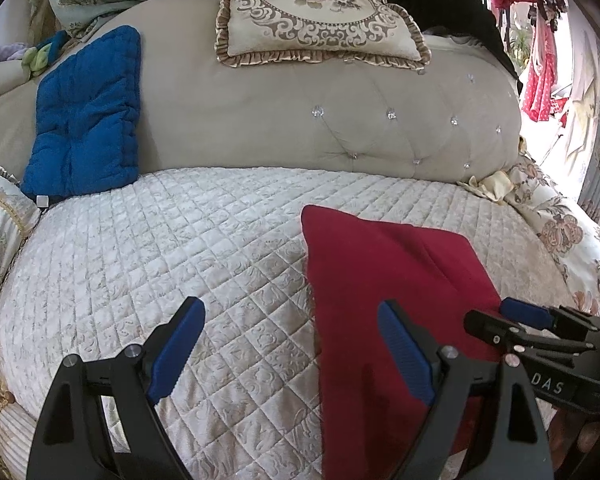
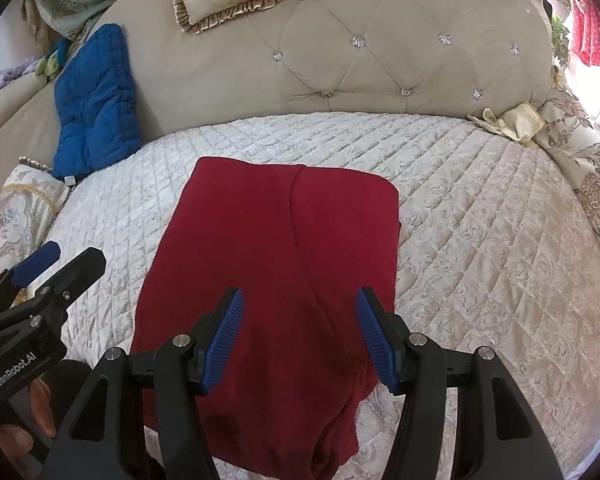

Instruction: Fold small clothes

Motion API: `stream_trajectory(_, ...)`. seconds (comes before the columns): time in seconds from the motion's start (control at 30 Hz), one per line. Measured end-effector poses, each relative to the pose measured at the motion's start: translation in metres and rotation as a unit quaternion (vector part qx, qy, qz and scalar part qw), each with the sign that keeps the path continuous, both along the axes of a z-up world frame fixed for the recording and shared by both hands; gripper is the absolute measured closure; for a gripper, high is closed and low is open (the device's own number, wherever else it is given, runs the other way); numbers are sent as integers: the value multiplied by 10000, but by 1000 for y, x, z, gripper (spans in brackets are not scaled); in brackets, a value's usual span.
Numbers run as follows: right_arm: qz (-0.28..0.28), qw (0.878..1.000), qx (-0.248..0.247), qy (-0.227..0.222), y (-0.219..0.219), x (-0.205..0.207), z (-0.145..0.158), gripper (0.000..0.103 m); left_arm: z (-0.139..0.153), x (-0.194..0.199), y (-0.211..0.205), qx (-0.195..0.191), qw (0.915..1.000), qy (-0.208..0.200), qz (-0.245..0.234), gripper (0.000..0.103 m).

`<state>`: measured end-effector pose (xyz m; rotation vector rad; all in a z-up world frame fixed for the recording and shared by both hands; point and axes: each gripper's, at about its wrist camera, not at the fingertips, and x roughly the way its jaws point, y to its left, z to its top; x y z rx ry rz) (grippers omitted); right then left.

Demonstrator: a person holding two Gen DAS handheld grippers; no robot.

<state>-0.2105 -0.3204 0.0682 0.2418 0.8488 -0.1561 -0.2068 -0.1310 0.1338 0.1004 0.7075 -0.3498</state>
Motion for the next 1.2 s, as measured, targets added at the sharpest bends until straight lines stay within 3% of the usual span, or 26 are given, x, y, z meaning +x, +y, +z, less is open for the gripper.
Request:
stream_trajectory(0.2, 21, 10000, 41, 26, -2, 2, -2, 65, -2, -1, 0, 29, 9996, -266, -103, 12)
stream_trajectory(0.33, -33, 10000, 1, 0, -10, 4, -2, 65, -2, 15, 8, 37, 9998, -179, -5, 12)
stream_trajectory(0.5, -316, 9992, -169, -154, -63, 5, 5, 65, -12, 56, 30, 307, 9992, -125, 223, 11)
stream_trajectory(0.73, -1260, 9889, -754, 249, -177, 16, -23, 65, -60, 135, 70, 603, 9956, 283, 663, 11)
stream_trajectory(0.9, -1872, 9783, -758, 468, -236, 19, -46, 65, -93, 172, 91, 465, 9927, 684, 881, 11)
stream_trajectory(0.97, -2002, 9760, -665, 540, -246, 19, -55, 65, -103, 181, 94, 467, 9915, 797, 919, 11)
stream_trajectory(1.2, -1918, 9754, -895, 615, -242, 26, -65, 48, -115, 190, 96, 482, 9892, 1016, 939, 9)
